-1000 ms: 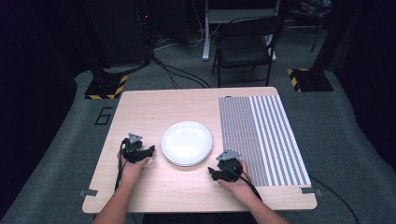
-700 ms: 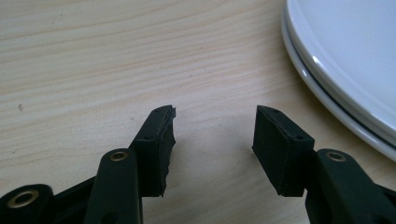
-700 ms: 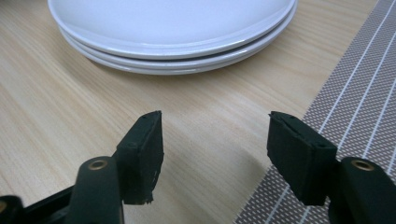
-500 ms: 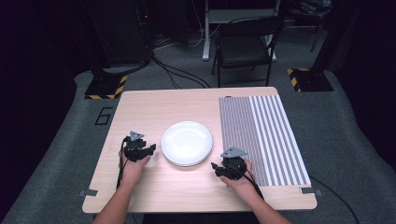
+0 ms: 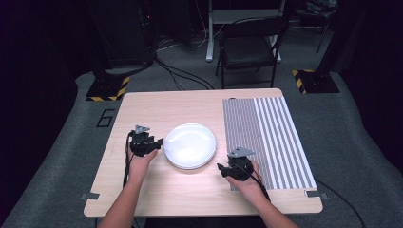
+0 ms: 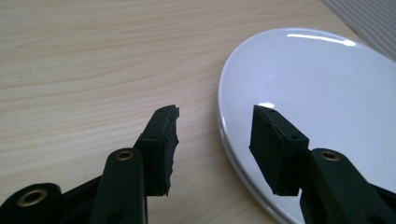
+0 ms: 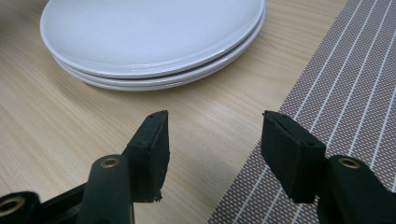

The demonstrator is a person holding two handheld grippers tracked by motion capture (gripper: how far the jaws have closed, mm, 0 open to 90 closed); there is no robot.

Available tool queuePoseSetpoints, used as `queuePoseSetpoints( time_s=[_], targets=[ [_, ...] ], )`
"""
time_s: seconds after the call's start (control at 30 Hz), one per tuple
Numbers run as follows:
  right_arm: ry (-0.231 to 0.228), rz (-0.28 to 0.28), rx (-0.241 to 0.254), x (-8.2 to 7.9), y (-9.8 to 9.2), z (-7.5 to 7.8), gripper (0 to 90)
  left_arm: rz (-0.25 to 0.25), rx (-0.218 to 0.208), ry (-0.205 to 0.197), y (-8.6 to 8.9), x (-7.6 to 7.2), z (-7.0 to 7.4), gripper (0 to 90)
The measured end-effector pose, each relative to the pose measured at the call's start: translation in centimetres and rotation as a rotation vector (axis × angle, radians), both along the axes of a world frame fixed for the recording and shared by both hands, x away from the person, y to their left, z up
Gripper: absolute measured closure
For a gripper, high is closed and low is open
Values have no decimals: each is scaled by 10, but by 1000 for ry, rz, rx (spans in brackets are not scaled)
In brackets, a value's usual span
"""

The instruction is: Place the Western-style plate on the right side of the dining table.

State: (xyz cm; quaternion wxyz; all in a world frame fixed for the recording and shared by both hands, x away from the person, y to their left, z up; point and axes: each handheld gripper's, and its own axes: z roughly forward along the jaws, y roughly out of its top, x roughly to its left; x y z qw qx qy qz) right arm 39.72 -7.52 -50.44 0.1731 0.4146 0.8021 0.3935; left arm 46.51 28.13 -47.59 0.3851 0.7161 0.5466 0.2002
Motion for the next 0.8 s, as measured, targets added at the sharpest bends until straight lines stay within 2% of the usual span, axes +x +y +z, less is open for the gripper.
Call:
queuePoseSetpoints(
  time_s=[0.13,0.2,0.37,0.5,0.53,0.7,0.8],
  targets=[
    [5,-6,0,1,-1,0,420,0,22,-4,-3,4,-4,508],
    [9,-11,-2,1,-2,-1,423,-6,7,10,-3,5,-6,517],
    [7,-6,2,1,-1,-1,453,-18,-2,1,-1,6,-5,545],
    [20,6,-1,5,1,-2,470,-28,-32,11,1,6,-5,567],
    [24,-1,-3,7,2,-1,480,-38,-56,31,3,6,-5,579],
    [22,-3,7,12,5,4,493,-49,-75,44,4,7,-7,614],
    [14,-11,12,16,7,6,499,-47,-109,62,2,8,-10,617]
  ],
)
